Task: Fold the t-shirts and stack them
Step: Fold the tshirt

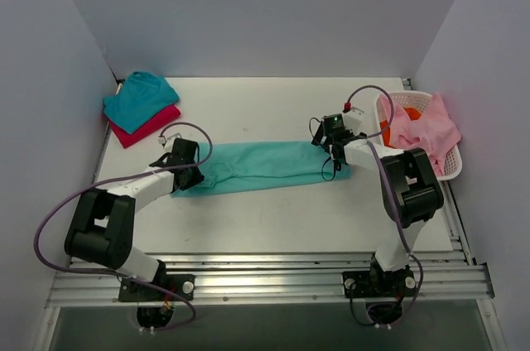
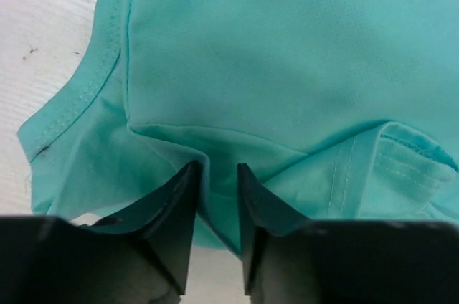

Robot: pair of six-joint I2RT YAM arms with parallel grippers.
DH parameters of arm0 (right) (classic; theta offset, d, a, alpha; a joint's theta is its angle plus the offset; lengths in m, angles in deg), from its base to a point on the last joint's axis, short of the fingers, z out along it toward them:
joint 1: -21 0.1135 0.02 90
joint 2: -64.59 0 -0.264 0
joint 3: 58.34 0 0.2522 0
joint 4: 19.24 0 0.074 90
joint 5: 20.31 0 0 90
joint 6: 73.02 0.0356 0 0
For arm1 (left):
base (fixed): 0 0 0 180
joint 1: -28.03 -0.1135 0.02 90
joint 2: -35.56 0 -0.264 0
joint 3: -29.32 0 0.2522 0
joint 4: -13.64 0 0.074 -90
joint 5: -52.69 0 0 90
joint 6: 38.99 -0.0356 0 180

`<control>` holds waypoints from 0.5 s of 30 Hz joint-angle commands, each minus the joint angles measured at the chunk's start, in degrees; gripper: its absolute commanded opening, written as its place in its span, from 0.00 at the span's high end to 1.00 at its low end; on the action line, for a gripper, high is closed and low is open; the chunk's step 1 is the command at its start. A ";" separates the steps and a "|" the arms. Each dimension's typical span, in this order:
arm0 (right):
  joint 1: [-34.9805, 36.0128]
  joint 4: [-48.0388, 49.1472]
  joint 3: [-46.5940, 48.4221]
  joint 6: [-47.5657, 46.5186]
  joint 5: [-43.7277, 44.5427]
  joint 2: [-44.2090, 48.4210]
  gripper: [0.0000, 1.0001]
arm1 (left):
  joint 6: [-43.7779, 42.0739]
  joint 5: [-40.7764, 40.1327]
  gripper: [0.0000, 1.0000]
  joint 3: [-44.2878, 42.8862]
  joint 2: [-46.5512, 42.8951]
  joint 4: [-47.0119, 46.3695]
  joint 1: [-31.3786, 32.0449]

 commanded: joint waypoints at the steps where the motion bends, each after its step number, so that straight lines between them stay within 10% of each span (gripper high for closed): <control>1: -1.19 1.98 2.34 -1.01 -1.00 -2.26 0.00 | -0.04 -0.53 0.66 -3.57 3.45 -3.60 0.04; 5: -1.90 2.86 2.86 -1.45 -1.35 -4.29 0.00 | -0.21 0.09 0.97 -5.16 7.66 -4.57 -0.31; 9: -2.42 4.96 2.25 -1.98 -3.54 -6.05 0.06 | -0.74 0.35 0.98 -6.57 9.78 -5.10 -0.84; 12: -2.51 7.69 1.29 -2.59 -6.87 -6.14 0.51 | -1.09 0.79 0.98 -7.36 10.75 -5.54 -1.37; 13: -2.51 7.17 1.20 -1.81 -6.63 -6.14 1.00 | -1.18 1.05 0.98 -7.62 10.92 -5.45 -1.63; 15: -2.42 7.08 1.11 -1.71 -6.62 -6.05 1.00 | -1.70 1.58 0.98 -9.02 11.27 -4.84 -2.33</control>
